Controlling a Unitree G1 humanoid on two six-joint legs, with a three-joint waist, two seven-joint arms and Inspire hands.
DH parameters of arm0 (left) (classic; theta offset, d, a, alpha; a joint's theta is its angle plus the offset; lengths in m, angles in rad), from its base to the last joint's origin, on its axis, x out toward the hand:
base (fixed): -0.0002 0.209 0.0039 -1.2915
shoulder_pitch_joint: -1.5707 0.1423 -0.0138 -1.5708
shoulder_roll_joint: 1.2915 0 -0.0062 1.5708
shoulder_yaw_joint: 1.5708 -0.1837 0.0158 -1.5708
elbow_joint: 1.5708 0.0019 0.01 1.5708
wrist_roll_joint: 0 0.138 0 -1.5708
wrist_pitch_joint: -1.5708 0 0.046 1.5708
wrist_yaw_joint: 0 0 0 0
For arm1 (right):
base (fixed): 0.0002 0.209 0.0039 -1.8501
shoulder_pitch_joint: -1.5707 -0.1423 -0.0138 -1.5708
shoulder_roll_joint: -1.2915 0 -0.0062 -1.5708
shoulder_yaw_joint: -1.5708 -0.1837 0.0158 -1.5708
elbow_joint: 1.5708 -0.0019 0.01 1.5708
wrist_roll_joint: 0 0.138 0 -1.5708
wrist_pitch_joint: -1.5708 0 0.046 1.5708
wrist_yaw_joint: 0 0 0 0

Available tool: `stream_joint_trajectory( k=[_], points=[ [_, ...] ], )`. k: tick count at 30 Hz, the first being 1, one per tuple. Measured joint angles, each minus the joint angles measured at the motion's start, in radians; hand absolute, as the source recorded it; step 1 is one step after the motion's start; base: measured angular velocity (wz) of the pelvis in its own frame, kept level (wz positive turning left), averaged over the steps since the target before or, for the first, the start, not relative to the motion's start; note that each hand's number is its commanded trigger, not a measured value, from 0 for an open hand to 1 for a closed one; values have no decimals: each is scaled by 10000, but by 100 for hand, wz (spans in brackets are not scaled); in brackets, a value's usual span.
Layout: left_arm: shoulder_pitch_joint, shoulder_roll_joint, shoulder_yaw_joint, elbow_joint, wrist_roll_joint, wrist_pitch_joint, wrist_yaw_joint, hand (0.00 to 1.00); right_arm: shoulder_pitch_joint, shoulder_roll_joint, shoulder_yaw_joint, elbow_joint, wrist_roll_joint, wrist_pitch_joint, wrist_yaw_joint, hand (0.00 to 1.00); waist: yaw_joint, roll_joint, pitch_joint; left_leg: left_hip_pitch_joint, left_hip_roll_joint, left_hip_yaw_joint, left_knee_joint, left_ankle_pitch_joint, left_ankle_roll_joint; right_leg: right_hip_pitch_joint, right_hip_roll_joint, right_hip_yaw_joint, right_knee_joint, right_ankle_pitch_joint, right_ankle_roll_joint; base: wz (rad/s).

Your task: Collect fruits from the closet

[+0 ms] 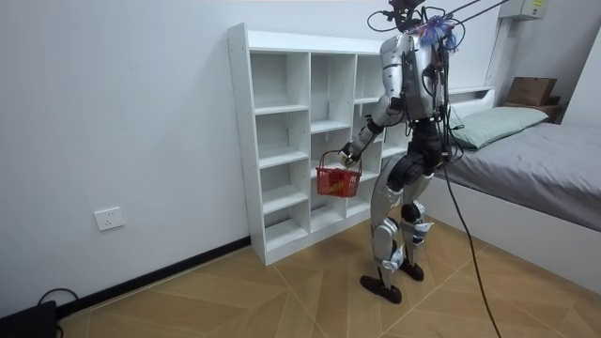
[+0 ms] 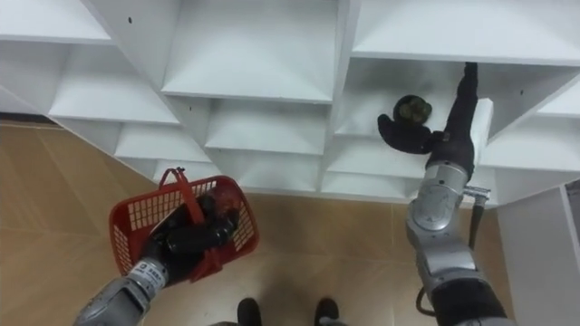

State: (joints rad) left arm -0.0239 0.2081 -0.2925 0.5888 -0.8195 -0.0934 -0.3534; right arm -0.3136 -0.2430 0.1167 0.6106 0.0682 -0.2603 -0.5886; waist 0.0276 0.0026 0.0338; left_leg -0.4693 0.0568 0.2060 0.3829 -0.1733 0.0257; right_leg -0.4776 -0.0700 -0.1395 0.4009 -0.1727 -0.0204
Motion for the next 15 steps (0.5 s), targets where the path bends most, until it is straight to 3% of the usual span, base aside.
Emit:
stream_joint_trajectory(
  k=[10,15],
  points=[
    [-148,69,-63,-3,67,7,8,100,-97,-7,222,437,-12,10,-320,0,83,8,6,-570,28,-51,89,1,0,-507,-20,-237,148,22,-12,3],
    [-284,75,-73,-5,46,71,216,100,-282,-11,251,857,92,213,-327,0,81,4,8,-787,24,-80,179,31,48,-646,-62,-286,177,19,-16,4]
  ],
)
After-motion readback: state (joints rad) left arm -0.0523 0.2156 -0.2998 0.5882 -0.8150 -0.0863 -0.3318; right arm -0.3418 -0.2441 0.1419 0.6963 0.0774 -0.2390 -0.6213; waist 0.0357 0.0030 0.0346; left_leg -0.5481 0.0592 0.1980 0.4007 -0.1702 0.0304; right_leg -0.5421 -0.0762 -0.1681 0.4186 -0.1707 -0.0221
